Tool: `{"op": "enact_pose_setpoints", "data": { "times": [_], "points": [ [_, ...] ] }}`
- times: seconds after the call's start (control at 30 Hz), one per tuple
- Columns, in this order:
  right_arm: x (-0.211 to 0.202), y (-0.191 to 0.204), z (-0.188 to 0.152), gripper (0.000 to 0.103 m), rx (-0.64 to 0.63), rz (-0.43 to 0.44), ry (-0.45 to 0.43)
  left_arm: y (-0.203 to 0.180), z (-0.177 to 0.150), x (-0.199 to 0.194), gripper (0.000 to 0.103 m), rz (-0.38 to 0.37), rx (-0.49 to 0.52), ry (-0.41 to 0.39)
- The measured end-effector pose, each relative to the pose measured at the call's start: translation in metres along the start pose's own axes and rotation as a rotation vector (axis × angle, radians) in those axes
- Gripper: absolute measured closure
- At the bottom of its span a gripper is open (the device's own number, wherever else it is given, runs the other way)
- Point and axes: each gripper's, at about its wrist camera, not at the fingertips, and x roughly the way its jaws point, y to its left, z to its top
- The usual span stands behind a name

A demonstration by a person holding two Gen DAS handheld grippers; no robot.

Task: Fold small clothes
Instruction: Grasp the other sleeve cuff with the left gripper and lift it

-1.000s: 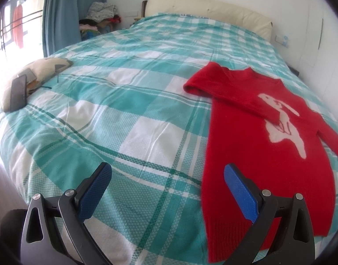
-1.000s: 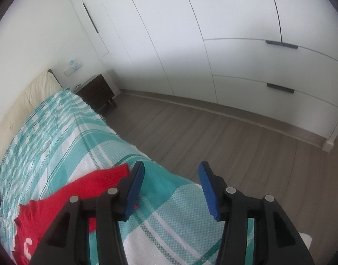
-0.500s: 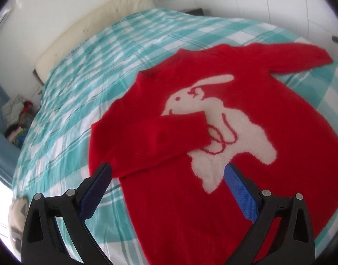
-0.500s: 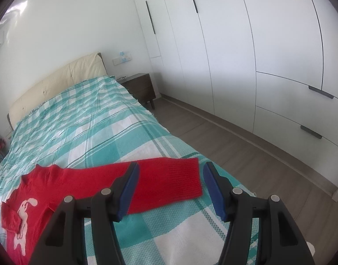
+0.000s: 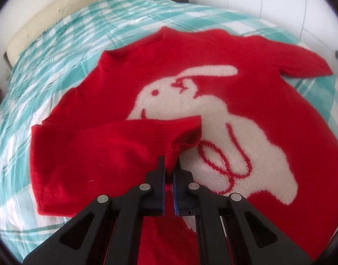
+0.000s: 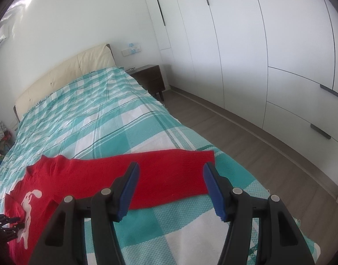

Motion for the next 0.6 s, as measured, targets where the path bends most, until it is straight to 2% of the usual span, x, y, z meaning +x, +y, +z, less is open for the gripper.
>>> {"op": "enact_pose_setpoints", "data": {
  "times": [0.13,0.2,0.23,0.3,0.37,0.5,0.6],
  "points": [
    [-0.002,0.010,-0.002,0.043,-0.047,-0.001,-0.010,0.079,-0.002,-0.060,0.099,0.003,-0.327,-0.166],
    [-0.003,0.013,-0.003,0.043,-0.064,0.002,-0.013,0.135,-0.017,-0.093,0.100,0.085,-0.508,-0.233],
    [-0.003,0.014,-0.003,0.043,-0.071,0.005,-0.015,0.162,-0.027,-0.108,0.100,0.153,-0.590,-0.252],
    [-0.005,0.017,-0.003,0.043,-0.084,0.009,-0.023,0.210,-0.052,-0.128,0.100,0.295,-0.734,-0.253],
    [-0.006,0.021,-0.003,0.043,-0.098,0.013,-0.029,0.251,-0.086,-0.136,0.100,0.379,-0.879,-0.228],
    [-0.005,0.030,-0.007,0.043,-0.138,0.011,-0.022,0.291,-0.152,-0.135,0.100,0.475,-1.072,-0.186],
    [-0.002,0.035,-0.011,0.043,-0.162,0.004,-0.006,0.304,-0.194,-0.123,0.100,0.495,-1.183,-0.154]
  ]
}}
